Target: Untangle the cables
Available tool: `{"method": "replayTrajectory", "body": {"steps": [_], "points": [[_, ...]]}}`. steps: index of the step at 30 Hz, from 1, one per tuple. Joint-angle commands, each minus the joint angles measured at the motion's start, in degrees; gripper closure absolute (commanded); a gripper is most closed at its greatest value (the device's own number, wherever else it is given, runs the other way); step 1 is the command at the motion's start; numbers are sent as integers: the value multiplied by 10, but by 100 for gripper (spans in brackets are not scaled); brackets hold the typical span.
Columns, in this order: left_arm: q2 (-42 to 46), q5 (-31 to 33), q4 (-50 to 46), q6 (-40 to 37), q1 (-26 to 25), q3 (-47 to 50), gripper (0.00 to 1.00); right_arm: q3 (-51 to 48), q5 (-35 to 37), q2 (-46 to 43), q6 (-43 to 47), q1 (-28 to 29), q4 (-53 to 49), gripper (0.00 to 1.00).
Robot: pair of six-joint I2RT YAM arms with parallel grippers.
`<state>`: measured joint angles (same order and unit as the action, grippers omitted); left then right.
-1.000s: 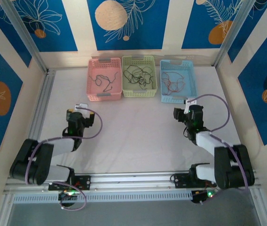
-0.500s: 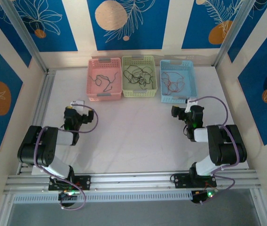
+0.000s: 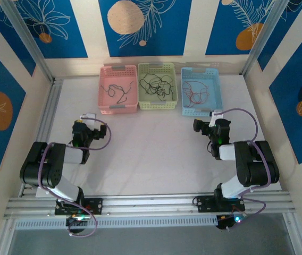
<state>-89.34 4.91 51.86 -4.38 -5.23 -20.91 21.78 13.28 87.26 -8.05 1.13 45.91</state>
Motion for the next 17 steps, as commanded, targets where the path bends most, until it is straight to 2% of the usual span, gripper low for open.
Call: {"method": "replayTrajectory", "body": {"steps": [1, 8, 11, 17], "points": [[-1, -10, 15, 11, 7, -6, 0, 11, 2, -1, 8, 3, 23, 1], [0, -10, 15, 11, 7, -6, 0, 14, -4, 1, 10, 4, 18, 1], [0, -10, 15, 11, 7, -6, 0, 23, -63, 3, 17, -10, 0, 1], [0, -10, 15, 11, 7, -6, 0, 17, -60, -1, 21, -6, 11, 1]]}}
